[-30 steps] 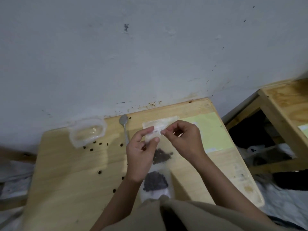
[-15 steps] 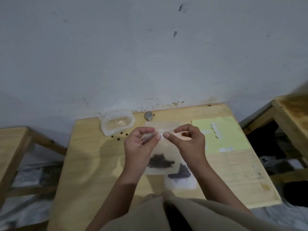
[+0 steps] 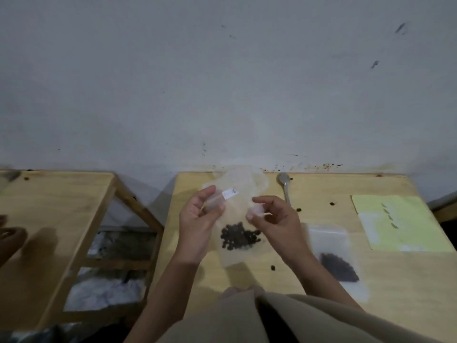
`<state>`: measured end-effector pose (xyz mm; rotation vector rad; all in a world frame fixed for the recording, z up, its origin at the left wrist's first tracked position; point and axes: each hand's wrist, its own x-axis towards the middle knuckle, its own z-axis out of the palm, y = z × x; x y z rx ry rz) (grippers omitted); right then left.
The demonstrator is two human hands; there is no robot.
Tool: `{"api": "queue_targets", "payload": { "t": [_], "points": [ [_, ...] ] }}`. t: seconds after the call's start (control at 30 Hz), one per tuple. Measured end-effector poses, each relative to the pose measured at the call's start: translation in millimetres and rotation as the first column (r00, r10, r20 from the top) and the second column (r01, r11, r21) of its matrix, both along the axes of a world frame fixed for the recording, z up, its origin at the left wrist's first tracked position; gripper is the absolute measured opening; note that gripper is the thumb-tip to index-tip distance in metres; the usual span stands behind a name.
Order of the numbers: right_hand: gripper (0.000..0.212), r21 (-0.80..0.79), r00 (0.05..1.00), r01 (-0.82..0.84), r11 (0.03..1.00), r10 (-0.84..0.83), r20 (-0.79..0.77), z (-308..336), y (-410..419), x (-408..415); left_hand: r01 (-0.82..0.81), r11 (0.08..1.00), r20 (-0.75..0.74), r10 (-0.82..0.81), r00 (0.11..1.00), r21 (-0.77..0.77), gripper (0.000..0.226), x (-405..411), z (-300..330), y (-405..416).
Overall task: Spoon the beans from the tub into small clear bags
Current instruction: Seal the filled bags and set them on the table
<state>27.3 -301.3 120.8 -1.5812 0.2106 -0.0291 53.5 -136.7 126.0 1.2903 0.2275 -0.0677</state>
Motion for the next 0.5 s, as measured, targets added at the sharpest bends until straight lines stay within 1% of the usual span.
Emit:
{"api": "queue_targets", "payload": {
  "t": [0.03,0.07,0.1,0.17,0.2,0.27,0.33,0.37,0.43,0.5],
  "points": [
    [0.035,-0.059,0.998,-0.050,0.997,0.048,-0.026,-9,9,2,-0.002,1.000,-0.006,0.002,1.000,0.022,0.042,8,-7,14],
    [0.039,-0.085,0.994,-0.090,0.992,0.085,-0.061,-17,17,4,0.000,0.999,-0.018,0.001,1.000,0.053,0.044,14,-14,28],
    [0.042,-0.085,0.990,-0.114,0.990,0.105,-0.096,-25,26,7,0.014,0.996,-0.029,-0.011,1.000,0.088,0.046,21,-22,40],
    [0.046,-0.055,0.982,-0.120,0.991,0.110,-0.151,-38,44,16,0.094,0.976,-0.042,-0.087,0.995,0.195,0.052,32,-34,60],
    [0.046,-0.042,0.979,-0.110,0.993,0.101,-0.176,-44,53,23,0.134,0.954,-0.058,-0.123,0.991,0.268,0.057,37,-40,67],
    [0.044,-0.059,0.974,-0.075,0.995,0.060,-0.220,-58,73,42,0.190,0.886,-0.155,-0.135,0.979,0.423,0.063,47,-53,78],
    [0.042,-0.126,0.971,-0.045,0.991,0.014,-0.237,-72,92,65,0.267,0.824,-0.254,-0.156,0.955,0.500,0.064,54,-74,89],
    [0.041,-0.163,0.970,-0.040,0.986,-0.001,-0.242,-80,101,76,0.290,0.807,-0.270,-0.169,0.948,0.514,0.062,57,-84,95],
    [0.040,-0.236,0.964,-0.059,0.970,-0.005,-0.264,-95,115,96,0.288,0.762,-0.247,-0.173,0.954,0.580,0.060,64,-101,104],
    [0.040,-0.317,0.957,-0.103,0.943,0.007,-0.290,-108,125,113,0.296,0.669,-0.239,-0.179,0.954,0.682,0.059,75,-110,113]
  ]
}}
